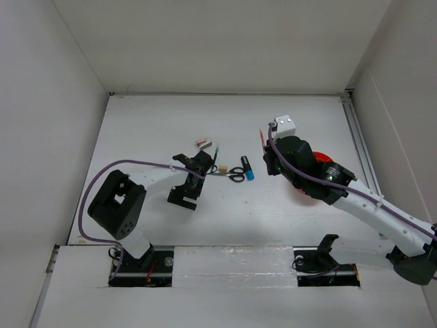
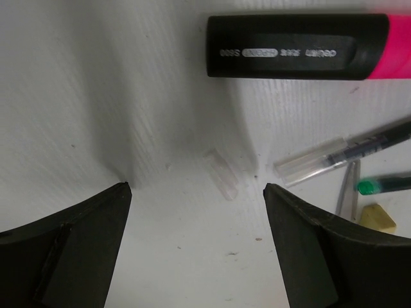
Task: Sort the stationery into containers
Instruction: Close the pen cap on the pen.
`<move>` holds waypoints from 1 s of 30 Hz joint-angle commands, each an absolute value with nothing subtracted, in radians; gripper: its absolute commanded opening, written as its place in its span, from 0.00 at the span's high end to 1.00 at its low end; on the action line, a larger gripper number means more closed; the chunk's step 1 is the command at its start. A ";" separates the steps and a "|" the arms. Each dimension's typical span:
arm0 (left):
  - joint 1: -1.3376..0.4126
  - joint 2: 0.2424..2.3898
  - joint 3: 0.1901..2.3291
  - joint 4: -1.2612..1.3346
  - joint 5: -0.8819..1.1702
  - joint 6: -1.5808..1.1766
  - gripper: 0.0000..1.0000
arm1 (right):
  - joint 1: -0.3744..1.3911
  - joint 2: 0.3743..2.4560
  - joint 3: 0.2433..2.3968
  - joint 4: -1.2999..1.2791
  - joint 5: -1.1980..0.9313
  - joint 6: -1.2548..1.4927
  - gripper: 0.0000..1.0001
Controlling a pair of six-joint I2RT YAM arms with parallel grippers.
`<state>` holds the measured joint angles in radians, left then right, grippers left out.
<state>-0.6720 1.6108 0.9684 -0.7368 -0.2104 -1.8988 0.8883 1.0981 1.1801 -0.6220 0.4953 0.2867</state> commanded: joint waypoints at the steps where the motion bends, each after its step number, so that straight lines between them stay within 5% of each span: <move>1: -0.660 1.594 0.934 -0.767 -0.270 -2.017 0.19 | 0.881 1.074 1.175 -0.574 0.471 0.273 1.00; 14: -0.627 1.723 0.977 -0.756 -0.236 -1.947 0.20 | 0.900 1.055 1.166 -0.574 0.471 0.273 1.00; 30: -0.627 1.813 1.031 -0.781 -0.181 -1.925 0.51 | 0.900 1.046 1.166 -0.565 0.480 0.273 1.00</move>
